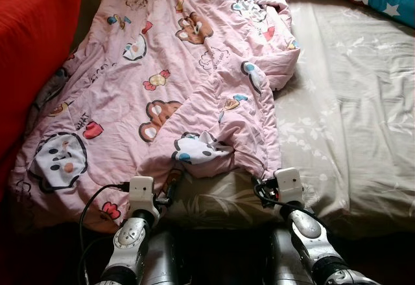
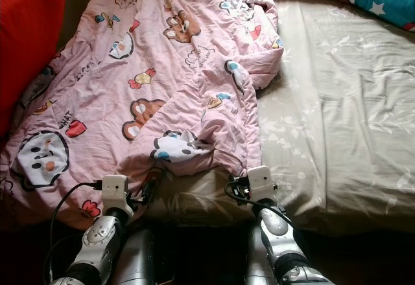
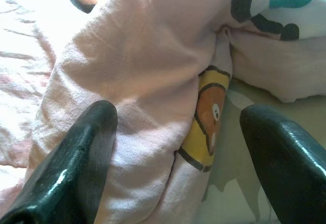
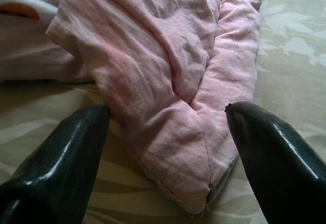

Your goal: Clean up the room

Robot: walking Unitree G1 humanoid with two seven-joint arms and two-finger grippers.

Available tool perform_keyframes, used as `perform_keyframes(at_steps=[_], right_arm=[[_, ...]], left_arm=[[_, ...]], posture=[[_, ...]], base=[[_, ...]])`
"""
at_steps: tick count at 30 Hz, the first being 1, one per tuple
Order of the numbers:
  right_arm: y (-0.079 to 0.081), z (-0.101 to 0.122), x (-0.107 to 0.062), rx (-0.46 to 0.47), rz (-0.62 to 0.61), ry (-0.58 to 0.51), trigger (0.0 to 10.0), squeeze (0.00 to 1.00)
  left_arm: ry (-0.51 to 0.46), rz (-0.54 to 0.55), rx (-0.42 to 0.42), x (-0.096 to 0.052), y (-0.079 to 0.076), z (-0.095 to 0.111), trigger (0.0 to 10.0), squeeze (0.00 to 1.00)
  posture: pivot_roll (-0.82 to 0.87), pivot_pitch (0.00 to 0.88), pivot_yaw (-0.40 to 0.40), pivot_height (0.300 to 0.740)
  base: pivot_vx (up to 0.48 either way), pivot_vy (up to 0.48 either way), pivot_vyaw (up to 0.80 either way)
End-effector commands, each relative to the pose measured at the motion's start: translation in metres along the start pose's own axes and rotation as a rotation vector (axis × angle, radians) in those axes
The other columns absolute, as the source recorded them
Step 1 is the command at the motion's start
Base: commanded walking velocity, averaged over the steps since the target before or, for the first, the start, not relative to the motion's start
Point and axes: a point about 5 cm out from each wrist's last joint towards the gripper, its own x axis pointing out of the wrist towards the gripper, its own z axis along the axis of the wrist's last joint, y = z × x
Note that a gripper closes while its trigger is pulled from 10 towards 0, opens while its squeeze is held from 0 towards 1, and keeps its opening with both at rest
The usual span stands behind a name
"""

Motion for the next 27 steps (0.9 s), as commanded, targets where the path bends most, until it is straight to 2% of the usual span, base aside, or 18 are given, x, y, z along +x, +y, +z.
perform_keyframes(at_steps=[1, 4, 14, 17, 27], right_arm=[[0.005, -0.005, -0.001, -0.019, 0.027, 0.036, 10.0, 0.0], [0.004, -0.006, 0.0, -0.058, 0.018, 0.056, 10.0, 0.0], [0.01, -0.004, 0.003, -0.065, 0.05, 0.072, 10.0, 0.0], [0.01, -0.008, 0.001, -0.107, 0.048, 0.095, 10.0, 0.0], [0.001, -0.015, -0.002, -0.197, -0.035, 0.132, 10.0, 0.0]], left_arm=[[0.041, 0.017, -0.002, -0.008, 0.008, -0.01, 10.0, 0.0], [0.038, 0.012, 0.006, -0.008, 0.008, -0.01, 10.0, 0.0], [0.037, 0.0, 0.024, -0.006, 0.011, -0.007, 10.0, 0.0], [0.041, -0.004, 0.028, -0.007, 0.011, -0.008, 10.0, 0.0], [0.04, -0.007, 0.032, -0.006, 0.011, -0.007, 10.0, 0.0]], posture=[[-0.04, 0.228, 0.105, 0.583], [-0.03, 0.229, 0.109, 0.583], [-0.03, 0.233, 0.126, 0.583], [-0.02, 0.236, 0.129, 0.583], [-0.02, 0.246, 0.137, 0.583]], base=[[0.0, 0.0, 0.0], [0.0, 0.0, 0.0], [0.0, 0.0, 0.0], [0.0, 0.0, 0.0], [0.0, 0.0, 0.0]])
